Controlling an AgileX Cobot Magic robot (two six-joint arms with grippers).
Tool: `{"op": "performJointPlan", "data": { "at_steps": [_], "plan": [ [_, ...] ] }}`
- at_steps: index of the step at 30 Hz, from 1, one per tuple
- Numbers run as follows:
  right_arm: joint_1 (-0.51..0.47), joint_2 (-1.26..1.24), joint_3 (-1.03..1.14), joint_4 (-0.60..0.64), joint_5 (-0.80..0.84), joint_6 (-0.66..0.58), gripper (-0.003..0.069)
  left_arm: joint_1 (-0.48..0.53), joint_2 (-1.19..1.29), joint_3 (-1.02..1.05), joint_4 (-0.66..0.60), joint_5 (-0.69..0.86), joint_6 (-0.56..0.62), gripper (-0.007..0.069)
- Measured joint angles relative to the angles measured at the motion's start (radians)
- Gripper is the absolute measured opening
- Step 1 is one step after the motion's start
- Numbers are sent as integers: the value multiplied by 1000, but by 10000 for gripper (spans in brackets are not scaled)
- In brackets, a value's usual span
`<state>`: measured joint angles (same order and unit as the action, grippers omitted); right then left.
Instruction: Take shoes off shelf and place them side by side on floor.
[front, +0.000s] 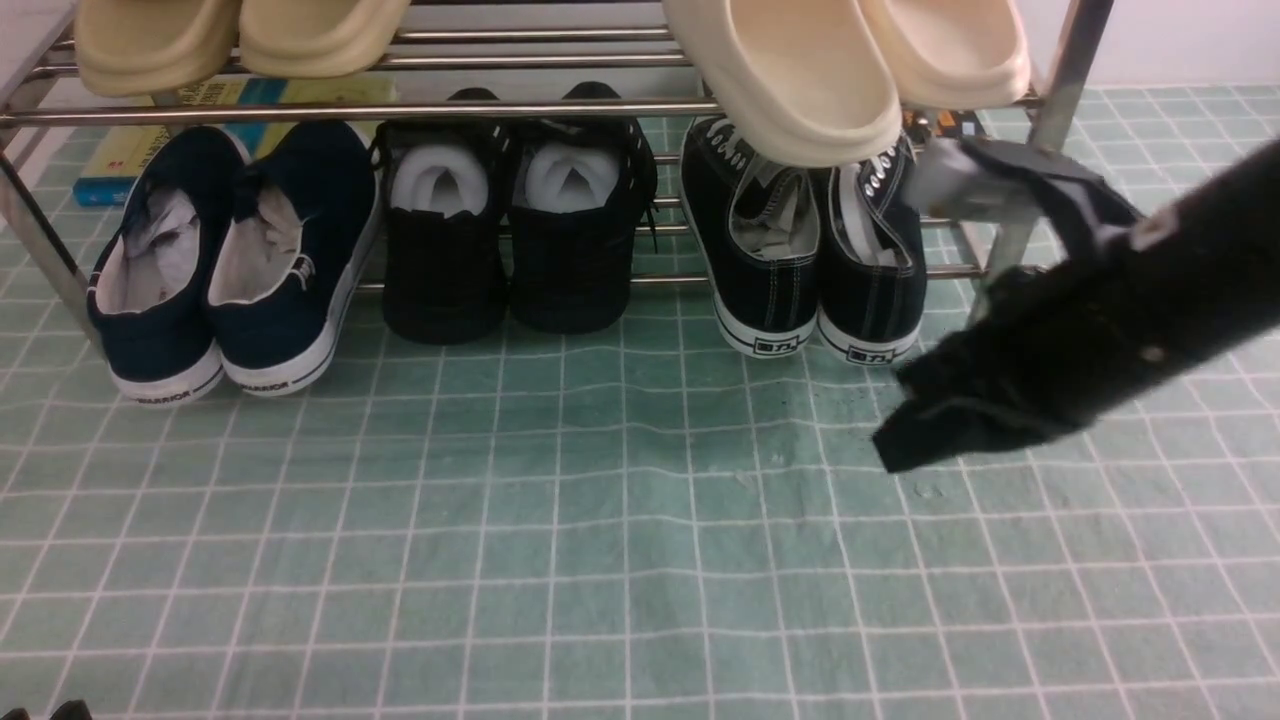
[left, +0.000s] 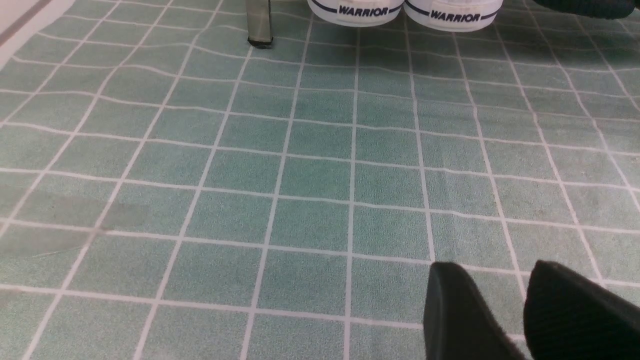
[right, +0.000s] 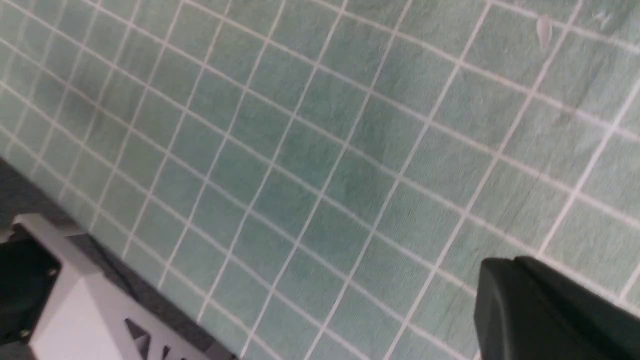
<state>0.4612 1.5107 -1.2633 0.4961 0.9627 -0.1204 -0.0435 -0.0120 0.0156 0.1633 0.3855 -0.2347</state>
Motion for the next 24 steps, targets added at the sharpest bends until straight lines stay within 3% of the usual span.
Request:
{"op": "performJointPlan", "data": {
  "at_steps": [6, 15, 19, 24],
  "plan": [
    [133, 178, -287, -255, 31, 161, 76, 0, 0, 0, 0, 0, 0, 239],
    [189, 437, -617, -548, 13, 298, 358, 0, 0, 0, 0, 0, 0, 239],
    [189, 496, -651, -635, -17, 309, 409, 0, 0, 0, 0, 0, 0, 239],
    [189, 543, -658, -700, -66, 315, 421, 0, 0, 0, 0, 0, 0, 239]
  ]
}}
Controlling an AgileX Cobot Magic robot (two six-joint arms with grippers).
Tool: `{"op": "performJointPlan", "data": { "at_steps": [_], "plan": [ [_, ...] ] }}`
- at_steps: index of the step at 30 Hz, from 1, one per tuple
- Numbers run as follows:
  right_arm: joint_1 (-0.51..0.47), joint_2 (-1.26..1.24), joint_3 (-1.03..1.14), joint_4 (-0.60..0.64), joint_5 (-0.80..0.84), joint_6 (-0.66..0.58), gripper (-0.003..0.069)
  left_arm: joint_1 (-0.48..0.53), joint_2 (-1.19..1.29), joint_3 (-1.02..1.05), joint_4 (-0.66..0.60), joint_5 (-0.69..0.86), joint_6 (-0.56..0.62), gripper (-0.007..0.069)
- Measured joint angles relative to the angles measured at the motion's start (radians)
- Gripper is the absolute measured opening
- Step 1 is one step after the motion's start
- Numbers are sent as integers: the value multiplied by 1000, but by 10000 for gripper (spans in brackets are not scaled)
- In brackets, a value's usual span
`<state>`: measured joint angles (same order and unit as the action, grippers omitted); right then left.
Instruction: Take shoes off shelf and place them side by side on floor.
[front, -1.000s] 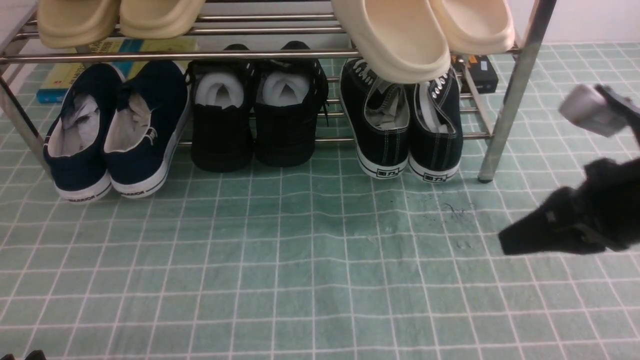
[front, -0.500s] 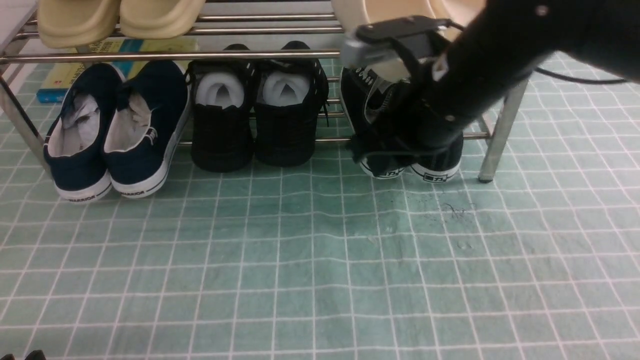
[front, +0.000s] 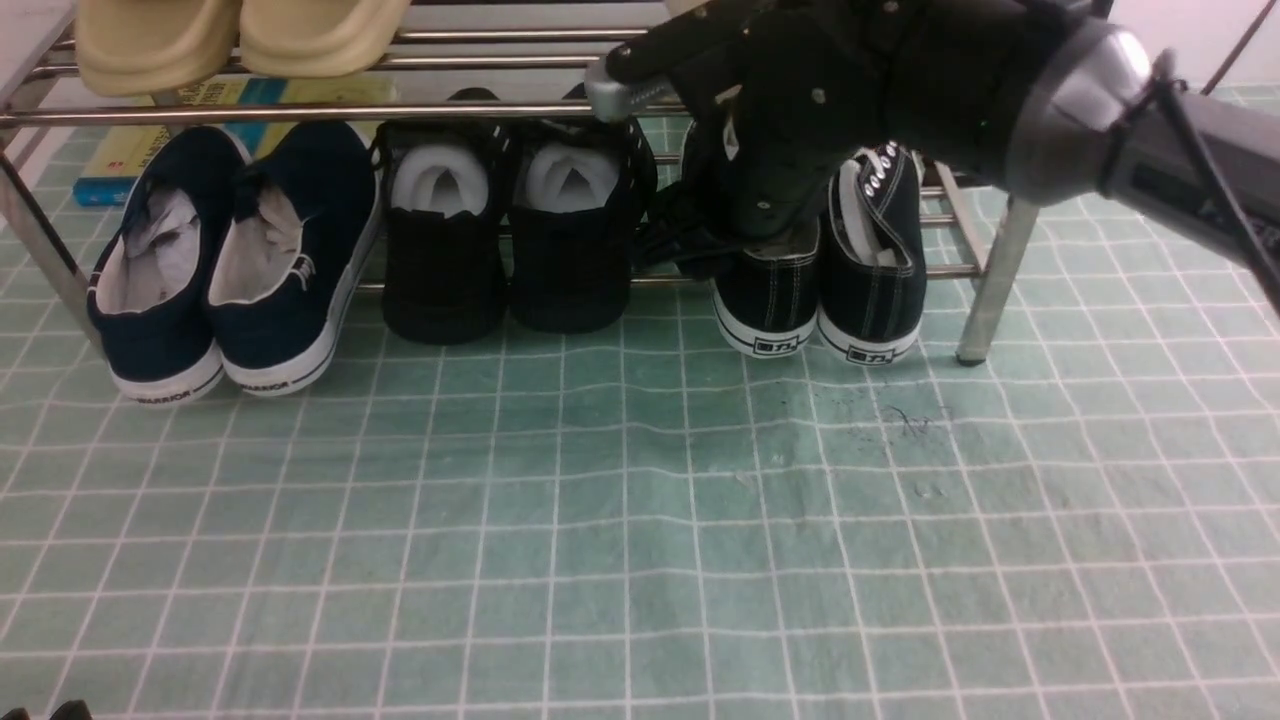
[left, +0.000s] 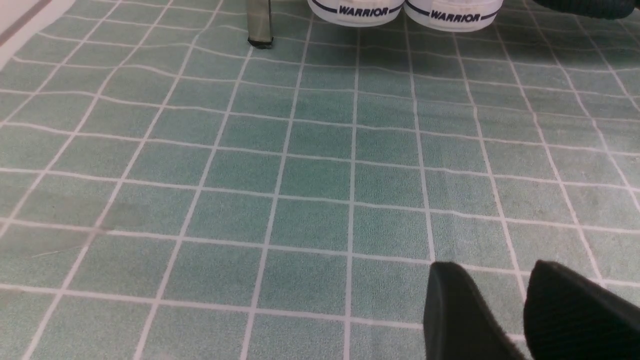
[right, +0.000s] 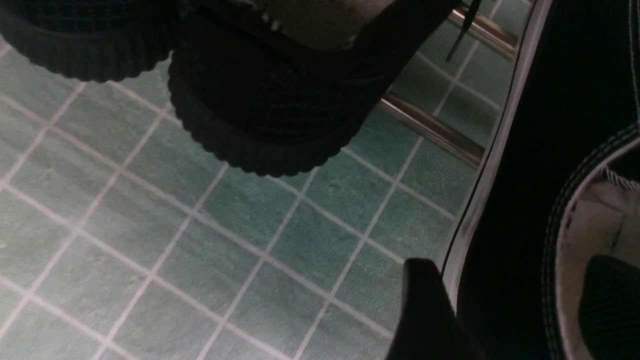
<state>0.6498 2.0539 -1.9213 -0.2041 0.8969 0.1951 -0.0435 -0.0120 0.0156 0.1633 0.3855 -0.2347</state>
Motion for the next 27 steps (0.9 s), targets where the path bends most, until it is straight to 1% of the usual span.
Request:
{"op": "performJointPlan", "data": {
  "at_steps": [5, 6, 9, 18, 27],
  "plan": [
    [0, 41, 0, -61, -21, 47, 421, 0, 0, 0, 0, 0, 0, 239],
    [1, 44, 0, -85, -24, 77, 421, 0, 0, 0, 0, 0, 0, 239],
    [2, 44, 0, -93, -29, 102, 421, 0, 0, 0, 0, 0, 0, 239],
    [3, 35, 0, -79, -23, 117, 415, 0, 0, 0, 0, 0, 0, 239],
    [2, -18, 0, -3, 39, 117, 412, 0, 0, 0, 0, 0, 0, 239]
  ]
}}
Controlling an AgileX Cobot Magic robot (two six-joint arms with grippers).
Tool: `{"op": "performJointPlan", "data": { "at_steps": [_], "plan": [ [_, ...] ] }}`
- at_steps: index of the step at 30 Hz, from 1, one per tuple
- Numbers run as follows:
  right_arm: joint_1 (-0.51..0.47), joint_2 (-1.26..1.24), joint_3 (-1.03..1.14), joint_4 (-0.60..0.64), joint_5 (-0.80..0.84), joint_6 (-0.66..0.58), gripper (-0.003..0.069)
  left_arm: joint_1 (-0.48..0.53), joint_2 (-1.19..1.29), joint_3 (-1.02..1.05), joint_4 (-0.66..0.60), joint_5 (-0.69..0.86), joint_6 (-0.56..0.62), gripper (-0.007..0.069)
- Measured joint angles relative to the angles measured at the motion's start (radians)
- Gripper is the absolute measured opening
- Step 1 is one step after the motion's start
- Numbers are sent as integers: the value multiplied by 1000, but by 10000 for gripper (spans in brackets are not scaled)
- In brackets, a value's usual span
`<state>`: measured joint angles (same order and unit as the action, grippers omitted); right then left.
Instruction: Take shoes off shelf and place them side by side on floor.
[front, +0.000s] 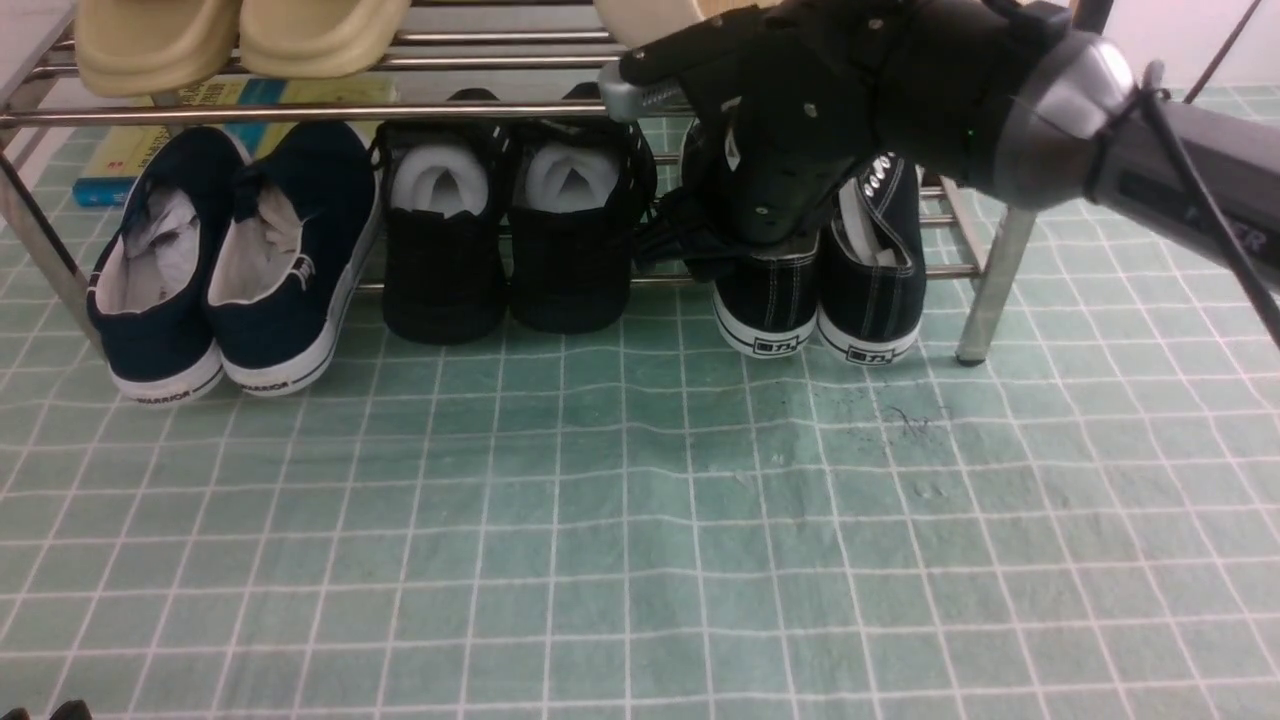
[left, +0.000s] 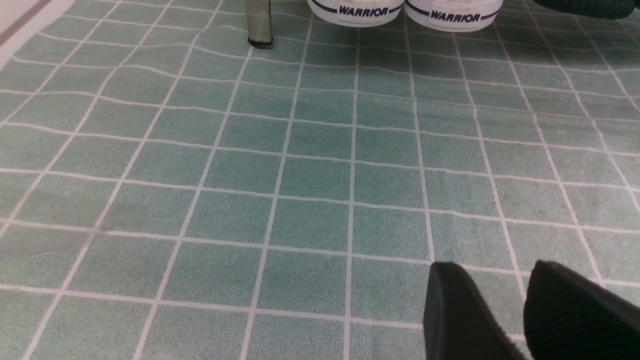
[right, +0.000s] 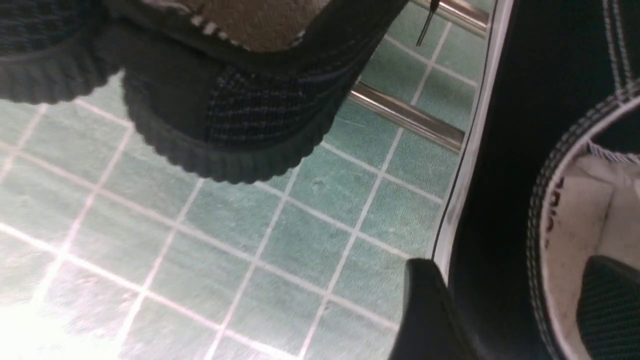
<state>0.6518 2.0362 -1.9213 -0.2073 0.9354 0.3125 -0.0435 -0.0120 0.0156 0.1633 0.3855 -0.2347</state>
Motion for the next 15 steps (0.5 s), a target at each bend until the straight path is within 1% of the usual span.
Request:
{"op": "performJointPlan", "data": {
  "at_steps": [8, 13, 14, 15],
  "plan": [
    [0, -61, 0, 48, 57, -8, 412, 0, 0, 0, 0, 0, 0, 239],
    [0, -108, 0, 119, 116, -57, 412, 0, 0, 0, 0, 0, 0, 239],
    [1, -129, 0, 151, 145, -85, 412, 0, 0, 0, 0, 0, 0, 239],
    [8, -141, 0, 158, 166, -97, 412, 0, 0, 0, 0, 0, 0, 239]
  ]
}}
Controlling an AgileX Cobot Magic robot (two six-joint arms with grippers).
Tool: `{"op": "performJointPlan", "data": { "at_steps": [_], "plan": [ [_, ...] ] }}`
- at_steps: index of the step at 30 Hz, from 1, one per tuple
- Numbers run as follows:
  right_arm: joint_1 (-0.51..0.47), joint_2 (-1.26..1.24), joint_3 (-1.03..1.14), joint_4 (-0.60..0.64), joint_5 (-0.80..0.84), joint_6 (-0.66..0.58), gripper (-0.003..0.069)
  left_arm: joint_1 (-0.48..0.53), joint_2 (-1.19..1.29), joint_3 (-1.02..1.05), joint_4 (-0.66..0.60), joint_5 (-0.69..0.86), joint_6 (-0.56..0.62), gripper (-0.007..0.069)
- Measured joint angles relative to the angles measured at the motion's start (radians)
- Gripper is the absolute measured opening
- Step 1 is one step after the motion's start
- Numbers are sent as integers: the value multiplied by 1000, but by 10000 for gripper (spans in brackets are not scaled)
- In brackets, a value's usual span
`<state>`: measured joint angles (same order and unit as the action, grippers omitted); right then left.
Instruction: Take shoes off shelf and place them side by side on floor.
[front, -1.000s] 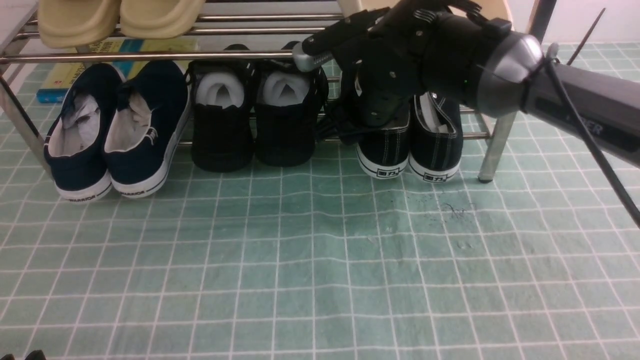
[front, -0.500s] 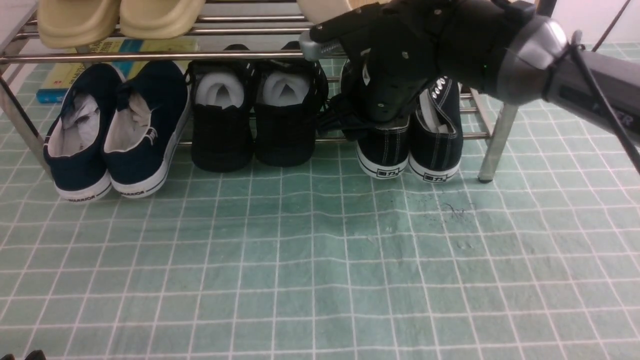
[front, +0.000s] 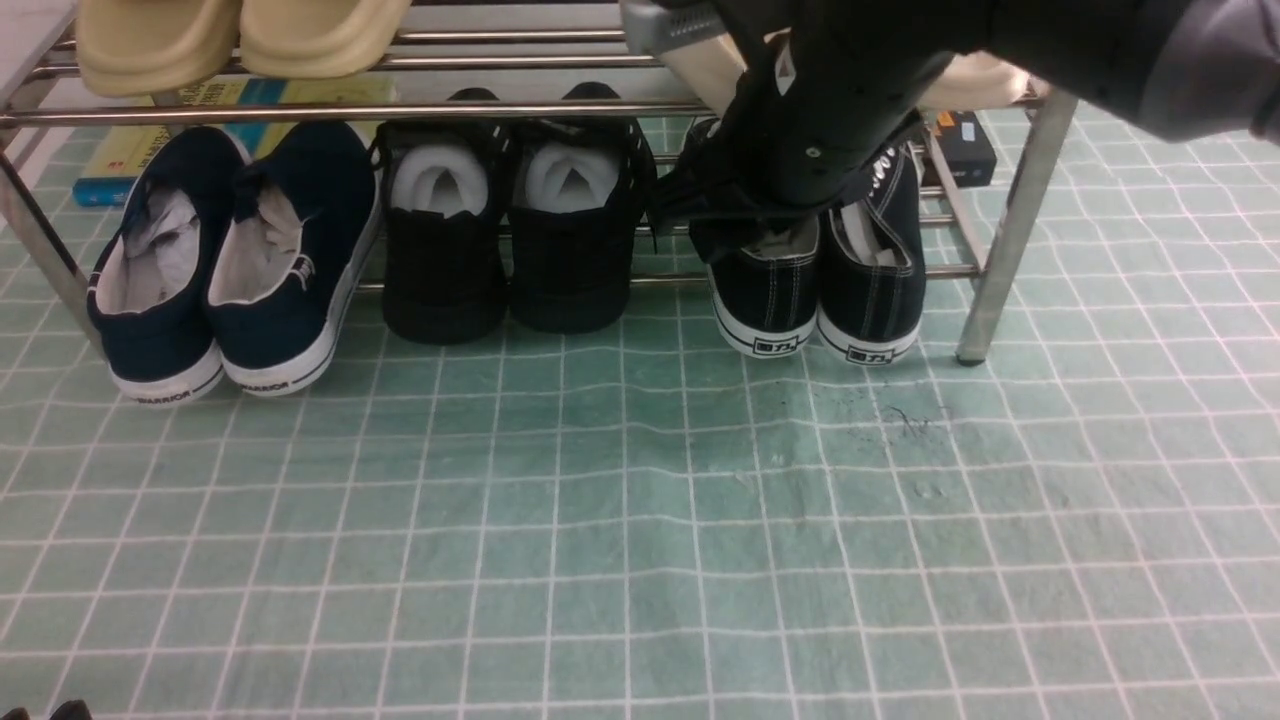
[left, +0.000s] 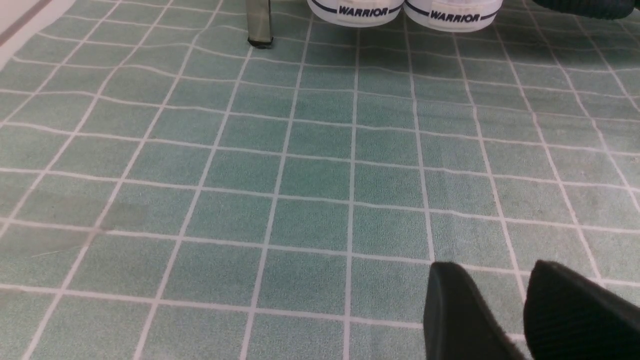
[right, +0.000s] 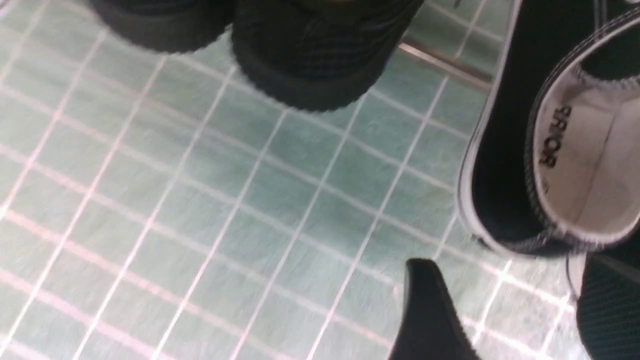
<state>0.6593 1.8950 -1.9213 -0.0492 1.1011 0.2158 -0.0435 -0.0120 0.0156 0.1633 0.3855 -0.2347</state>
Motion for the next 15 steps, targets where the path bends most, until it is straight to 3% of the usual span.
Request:
{"op": "performJointPlan", "data": {
  "at_steps": [5, 10, 15],
  "plan": [
    [48, -25, 0, 3, 116, -22, 412, 0, 0, 0, 0, 0, 0, 239],
    [159, -12, 52, -53, 138, -18, 412, 0, 0, 0, 0, 0, 0, 239],
    [210, 70, 82, -260, 105, 78, 412, 0, 0, 0, 0, 0, 0, 239]
  ]
}}
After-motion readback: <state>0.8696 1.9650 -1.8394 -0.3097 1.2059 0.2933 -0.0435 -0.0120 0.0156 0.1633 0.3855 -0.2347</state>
